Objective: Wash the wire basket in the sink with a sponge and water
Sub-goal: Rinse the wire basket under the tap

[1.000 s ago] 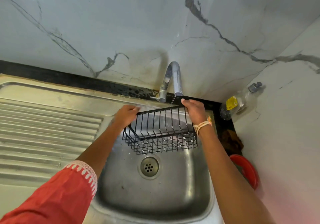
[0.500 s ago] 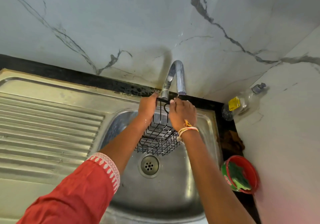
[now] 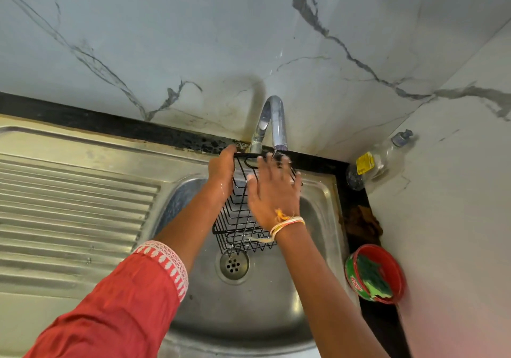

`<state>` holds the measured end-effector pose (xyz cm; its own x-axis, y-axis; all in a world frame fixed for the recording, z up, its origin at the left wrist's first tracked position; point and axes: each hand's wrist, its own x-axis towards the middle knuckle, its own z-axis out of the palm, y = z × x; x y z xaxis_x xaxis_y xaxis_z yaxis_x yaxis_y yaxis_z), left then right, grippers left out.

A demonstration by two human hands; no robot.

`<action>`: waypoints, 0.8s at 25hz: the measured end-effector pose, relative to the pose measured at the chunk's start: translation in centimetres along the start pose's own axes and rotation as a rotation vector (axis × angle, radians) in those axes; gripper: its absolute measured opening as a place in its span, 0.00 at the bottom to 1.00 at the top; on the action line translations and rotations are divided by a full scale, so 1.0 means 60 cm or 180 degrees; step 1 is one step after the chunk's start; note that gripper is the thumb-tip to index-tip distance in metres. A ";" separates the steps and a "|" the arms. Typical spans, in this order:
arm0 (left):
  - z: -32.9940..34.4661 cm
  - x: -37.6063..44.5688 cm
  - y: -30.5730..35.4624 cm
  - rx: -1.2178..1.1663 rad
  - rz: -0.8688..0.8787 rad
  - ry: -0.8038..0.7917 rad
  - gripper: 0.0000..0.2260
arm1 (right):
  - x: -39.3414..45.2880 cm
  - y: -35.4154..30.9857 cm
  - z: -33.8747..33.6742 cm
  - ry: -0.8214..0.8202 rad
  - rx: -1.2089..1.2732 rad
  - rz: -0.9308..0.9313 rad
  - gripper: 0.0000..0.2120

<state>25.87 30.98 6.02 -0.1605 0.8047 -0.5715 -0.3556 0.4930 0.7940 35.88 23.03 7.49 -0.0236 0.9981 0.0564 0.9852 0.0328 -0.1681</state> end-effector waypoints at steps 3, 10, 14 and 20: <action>-0.010 0.012 0.007 -0.0142 -0.0052 0.0016 0.16 | -0.014 0.026 -0.005 0.0159 0.0075 -0.0600 0.28; -0.012 0.021 0.012 -0.0199 0.0143 0.0102 0.24 | -0.015 0.018 0.007 0.0470 0.0328 0.0727 0.34; -0.001 0.006 0.006 -0.0089 0.0137 -0.0172 0.09 | -0.005 -0.005 -0.014 0.0144 0.0162 -0.0215 0.27; -0.017 0.003 0.007 0.0075 -0.0084 -0.0327 0.15 | 0.047 0.073 -0.023 -0.0399 0.0920 0.0599 0.31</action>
<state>24.73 30.99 6.06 -0.0558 0.8204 -0.5691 -0.3364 0.5212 0.7843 40.34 25.92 8.25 0.1153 0.9861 -0.1199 0.8861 -0.1567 -0.4361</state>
